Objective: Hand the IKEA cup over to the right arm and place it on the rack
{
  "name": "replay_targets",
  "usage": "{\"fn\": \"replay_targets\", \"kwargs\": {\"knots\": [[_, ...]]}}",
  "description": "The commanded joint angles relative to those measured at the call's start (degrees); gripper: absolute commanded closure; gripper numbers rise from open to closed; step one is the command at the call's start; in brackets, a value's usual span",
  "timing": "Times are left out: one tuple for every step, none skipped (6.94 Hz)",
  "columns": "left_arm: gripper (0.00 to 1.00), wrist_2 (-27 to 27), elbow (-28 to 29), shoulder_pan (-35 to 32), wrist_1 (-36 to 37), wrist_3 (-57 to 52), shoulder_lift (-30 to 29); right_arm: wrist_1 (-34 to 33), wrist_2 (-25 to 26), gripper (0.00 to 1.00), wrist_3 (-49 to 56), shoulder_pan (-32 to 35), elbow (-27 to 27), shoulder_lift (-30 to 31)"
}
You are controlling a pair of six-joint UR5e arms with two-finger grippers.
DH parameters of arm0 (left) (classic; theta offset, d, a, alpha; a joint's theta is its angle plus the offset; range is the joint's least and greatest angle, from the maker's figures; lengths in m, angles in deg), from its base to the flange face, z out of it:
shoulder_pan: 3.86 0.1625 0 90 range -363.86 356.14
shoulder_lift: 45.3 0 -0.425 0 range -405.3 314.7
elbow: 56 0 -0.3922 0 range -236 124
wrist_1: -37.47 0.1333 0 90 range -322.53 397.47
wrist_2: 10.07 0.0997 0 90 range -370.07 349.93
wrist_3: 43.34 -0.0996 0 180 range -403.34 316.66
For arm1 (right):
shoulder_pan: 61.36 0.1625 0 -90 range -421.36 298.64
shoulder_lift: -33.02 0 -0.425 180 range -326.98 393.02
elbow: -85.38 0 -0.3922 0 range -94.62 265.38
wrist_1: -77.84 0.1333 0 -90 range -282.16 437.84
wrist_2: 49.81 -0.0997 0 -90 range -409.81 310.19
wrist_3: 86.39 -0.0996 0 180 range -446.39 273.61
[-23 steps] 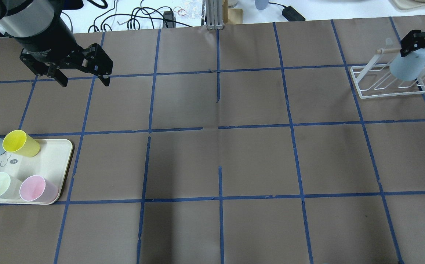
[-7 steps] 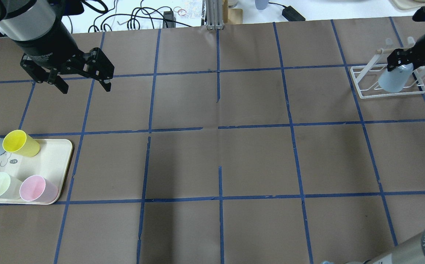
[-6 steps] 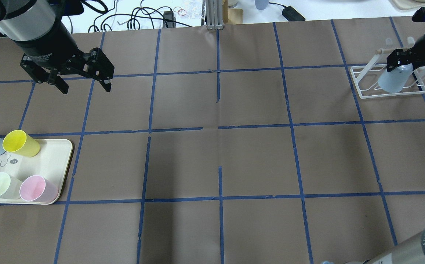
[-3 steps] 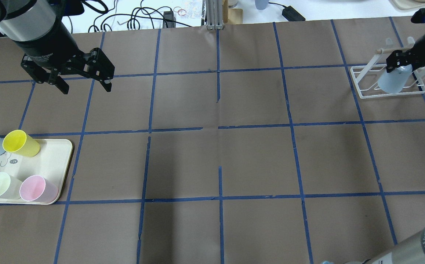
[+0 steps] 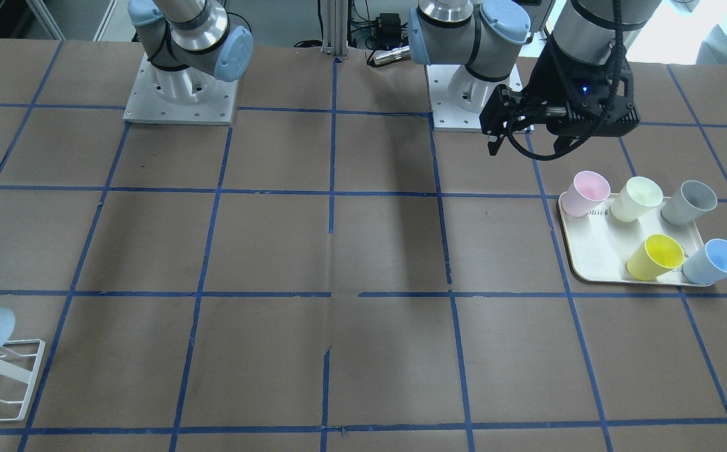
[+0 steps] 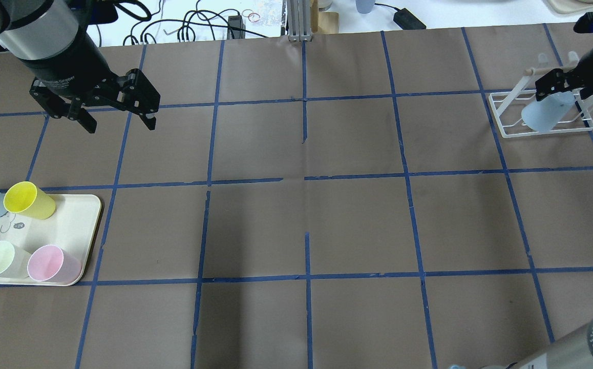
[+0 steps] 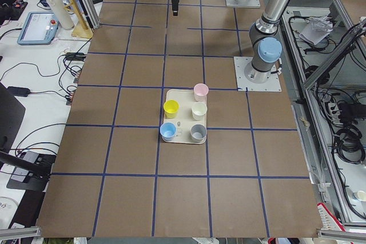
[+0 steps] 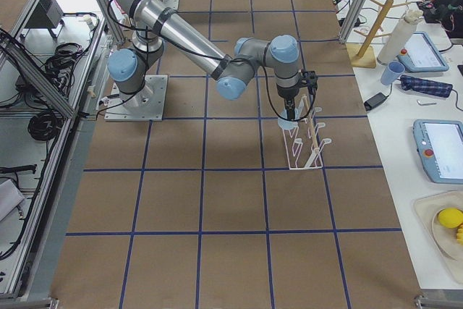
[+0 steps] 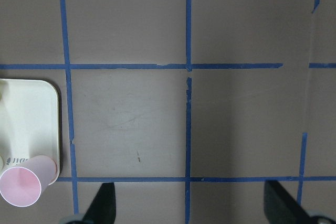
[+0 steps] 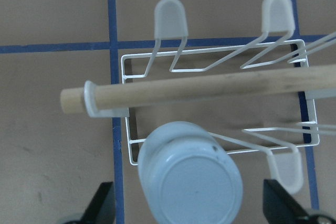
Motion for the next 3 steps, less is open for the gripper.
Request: {"fn": "replay_targets", "kwargs": {"knots": [[0.0,-0.1,-0.14,0.09,0.03,-0.09,0.09,10.37,0.27,0.0,-3.23,0.12,-0.14,6.64],[0.0,0.08,-0.14,0.09,0.03,-0.09,0.0,19.4,0.19,0.0,-4.48,0.65,0.12,12.25],[0.0,-0.01,-0.41,0.09,0.21,0.0,0.0,26.28,0.1,0.0,-5.62,2.22,0.12,16.49]]}}
